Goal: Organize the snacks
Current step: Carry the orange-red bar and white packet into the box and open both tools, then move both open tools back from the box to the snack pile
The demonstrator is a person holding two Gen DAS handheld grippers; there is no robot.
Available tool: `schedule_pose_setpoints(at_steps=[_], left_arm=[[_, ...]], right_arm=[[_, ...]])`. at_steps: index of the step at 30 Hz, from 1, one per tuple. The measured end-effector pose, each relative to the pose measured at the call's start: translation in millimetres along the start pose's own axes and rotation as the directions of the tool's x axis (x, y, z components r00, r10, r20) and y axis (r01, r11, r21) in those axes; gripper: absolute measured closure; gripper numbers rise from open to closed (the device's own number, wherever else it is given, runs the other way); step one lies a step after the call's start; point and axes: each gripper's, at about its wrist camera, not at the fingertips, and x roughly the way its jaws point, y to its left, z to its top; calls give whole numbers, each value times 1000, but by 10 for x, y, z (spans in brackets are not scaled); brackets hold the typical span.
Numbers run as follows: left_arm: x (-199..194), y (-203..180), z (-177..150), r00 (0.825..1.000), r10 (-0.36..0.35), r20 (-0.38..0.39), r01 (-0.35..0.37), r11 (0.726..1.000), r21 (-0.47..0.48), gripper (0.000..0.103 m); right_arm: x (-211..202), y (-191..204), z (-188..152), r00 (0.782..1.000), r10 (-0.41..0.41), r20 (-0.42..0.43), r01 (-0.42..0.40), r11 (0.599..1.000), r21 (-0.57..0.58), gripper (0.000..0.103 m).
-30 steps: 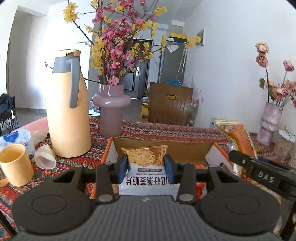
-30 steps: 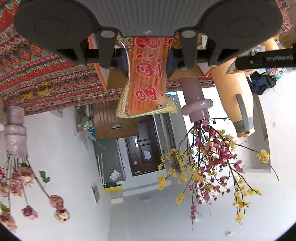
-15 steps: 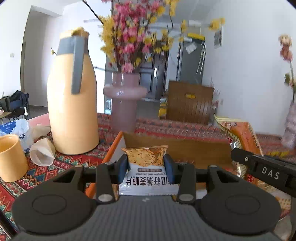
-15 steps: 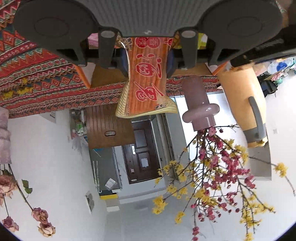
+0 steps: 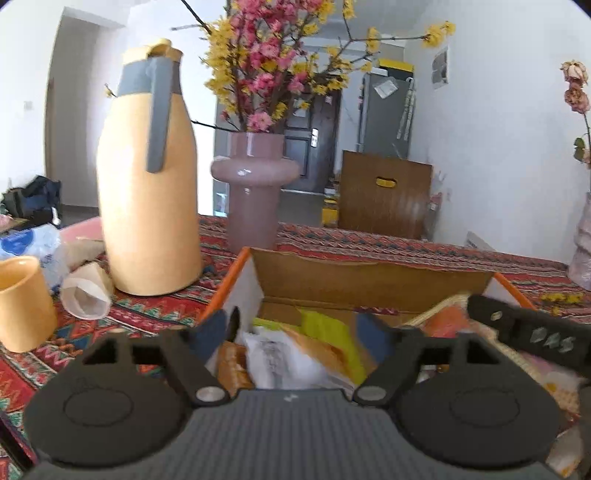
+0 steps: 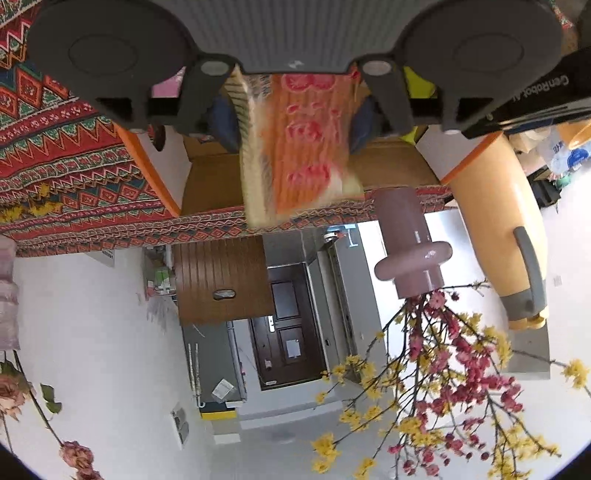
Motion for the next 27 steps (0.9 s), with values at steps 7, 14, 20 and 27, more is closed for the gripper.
schedule_pose_setpoints(at_steps=[7,14,20,27], left_arm=[[-32,70,-1,999,30,12,-30,999,-39,0],[-98,121,37,999,32,9,-32,998,-62,0],[-530,221,154,998,-10,66,15,997,-72,0],[-937,283,67,995,-64,79,64,998,0,0]], right_arm=[[-203,-152,26,997,-39,62,34,996,80,2],[-289,-178,48,995,-51,83,43,995,86,0],[-602,-124,170,989,-49,139,40,997,66,0],[-1124,16,173,985,-49,168,52,999,-10,0]])
